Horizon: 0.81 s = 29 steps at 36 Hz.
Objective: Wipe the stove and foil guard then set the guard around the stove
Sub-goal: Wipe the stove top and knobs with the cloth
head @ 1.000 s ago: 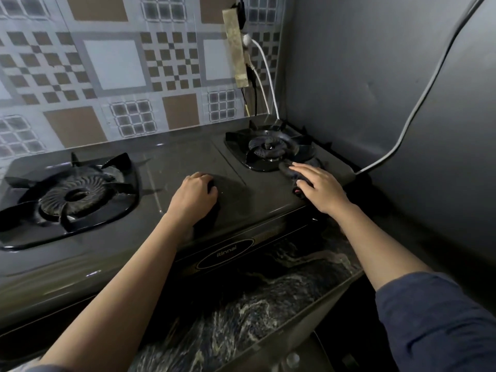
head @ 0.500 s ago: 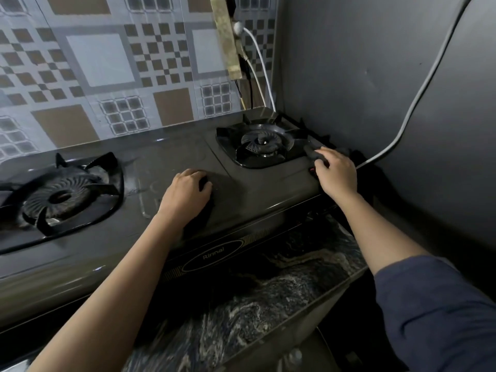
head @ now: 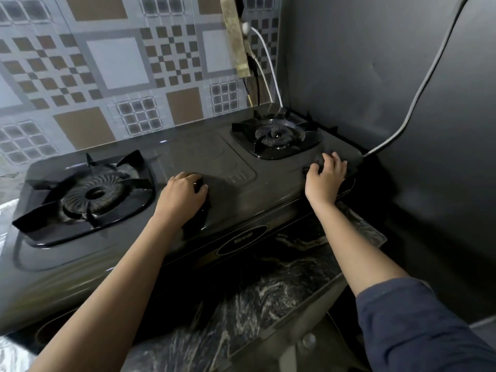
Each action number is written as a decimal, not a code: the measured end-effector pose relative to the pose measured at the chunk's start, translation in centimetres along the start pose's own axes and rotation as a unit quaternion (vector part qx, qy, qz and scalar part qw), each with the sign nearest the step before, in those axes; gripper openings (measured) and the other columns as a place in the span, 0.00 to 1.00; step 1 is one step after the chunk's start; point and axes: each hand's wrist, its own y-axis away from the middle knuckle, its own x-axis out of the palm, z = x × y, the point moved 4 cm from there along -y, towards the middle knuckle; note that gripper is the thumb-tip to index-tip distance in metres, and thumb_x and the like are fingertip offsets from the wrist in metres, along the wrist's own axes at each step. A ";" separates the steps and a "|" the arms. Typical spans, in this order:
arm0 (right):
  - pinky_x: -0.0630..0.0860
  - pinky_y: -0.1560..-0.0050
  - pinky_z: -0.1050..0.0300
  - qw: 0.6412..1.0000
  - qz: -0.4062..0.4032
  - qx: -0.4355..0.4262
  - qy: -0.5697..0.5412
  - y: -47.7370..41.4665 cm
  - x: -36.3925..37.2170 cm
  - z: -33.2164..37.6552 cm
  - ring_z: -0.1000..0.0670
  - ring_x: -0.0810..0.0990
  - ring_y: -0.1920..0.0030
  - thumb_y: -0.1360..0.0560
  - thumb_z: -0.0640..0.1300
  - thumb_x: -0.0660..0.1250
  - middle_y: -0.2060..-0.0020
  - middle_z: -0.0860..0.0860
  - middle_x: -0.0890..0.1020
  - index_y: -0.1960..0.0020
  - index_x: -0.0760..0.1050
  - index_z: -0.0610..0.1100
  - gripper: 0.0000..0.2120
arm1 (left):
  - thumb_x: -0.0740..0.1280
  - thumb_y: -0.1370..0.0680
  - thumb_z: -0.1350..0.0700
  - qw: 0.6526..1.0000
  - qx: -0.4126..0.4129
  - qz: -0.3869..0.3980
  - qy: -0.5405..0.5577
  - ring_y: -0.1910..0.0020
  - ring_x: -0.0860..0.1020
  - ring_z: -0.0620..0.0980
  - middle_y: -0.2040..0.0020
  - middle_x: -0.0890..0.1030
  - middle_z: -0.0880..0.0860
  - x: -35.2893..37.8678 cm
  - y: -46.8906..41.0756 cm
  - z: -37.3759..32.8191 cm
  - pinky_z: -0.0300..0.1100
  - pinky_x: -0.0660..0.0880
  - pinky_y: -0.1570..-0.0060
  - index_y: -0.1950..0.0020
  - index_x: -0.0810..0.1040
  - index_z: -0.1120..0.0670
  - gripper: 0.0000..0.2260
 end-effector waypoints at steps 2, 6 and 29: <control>0.48 0.26 0.45 1.000 -0.005 0.002 -0.010 1.2 0.4 0.5 0.42 0.49 0.24 0.22 0.41 0.56 0.26 0.44 0.60 0.31 0.66 0.39 0.20 | 0.62 0.23 0.51 1.000 0.002 0.004 -0.001 0.37 0.72 0.60 0.36 0.76 0.56 -0.5 0.3 0.9 0.51 0.70 0.38 0.37 0.76 0.56 0.17; 0.48 0.26 0.45 1.000 -0.011 0.007 -0.020 3.2 1.1 1.4 0.43 0.48 0.24 0.22 0.41 0.56 0.26 0.45 0.59 0.31 0.66 0.40 0.20 | 0.63 0.23 0.52 1.000 0.003 0.006 -0.005 0.37 0.72 0.60 0.36 0.76 0.57 -1.5 1.2 2.6 0.51 0.69 0.37 0.37 0.76 0.56 0.16; 0.49 0.26 0.45 0.999 -0.017 -0.026 -0.028 13.9 4.5 6.4 0.39 0.51 0.25 0.24 0.38 0.58 0.27 0.42 0.63 0.33 0.68 0.37 0.19 | 0.62 0.22 0.53 0.996 0.085 0.014 -0.004 0.30 0.67 0.56 0.31 0.71 0.59 -4.2 5.4 6.5 0.46 0.62 0.31 0.34 0.72 0.60 0.19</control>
